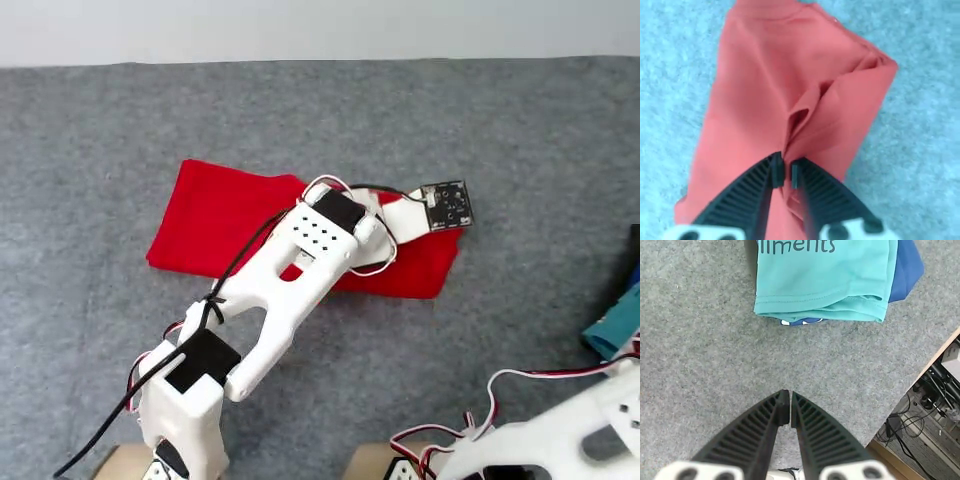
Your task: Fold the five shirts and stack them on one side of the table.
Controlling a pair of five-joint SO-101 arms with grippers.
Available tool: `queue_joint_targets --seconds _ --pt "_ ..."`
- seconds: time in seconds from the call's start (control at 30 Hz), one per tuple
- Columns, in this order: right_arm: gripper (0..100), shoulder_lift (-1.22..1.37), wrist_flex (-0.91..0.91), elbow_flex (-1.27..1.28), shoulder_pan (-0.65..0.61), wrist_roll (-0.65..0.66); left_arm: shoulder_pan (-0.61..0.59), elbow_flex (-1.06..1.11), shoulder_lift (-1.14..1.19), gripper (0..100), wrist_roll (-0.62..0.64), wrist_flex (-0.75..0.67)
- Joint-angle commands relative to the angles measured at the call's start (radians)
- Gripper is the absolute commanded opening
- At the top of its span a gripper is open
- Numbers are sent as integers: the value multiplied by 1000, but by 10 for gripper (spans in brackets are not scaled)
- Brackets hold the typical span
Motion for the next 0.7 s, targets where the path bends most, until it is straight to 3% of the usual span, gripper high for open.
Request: queue_joint_targets --seconds 0.0,0.43,0.67 --pt "14 -24 38 -5 -4 9 -18 -41 -9 3 11 -29" --pt "14 -24 38 -5 -4 9 -71 -160 72 8 12 25" --pt "14 -24 38 -5 -4 9 -69 -180 72 120 12 35"
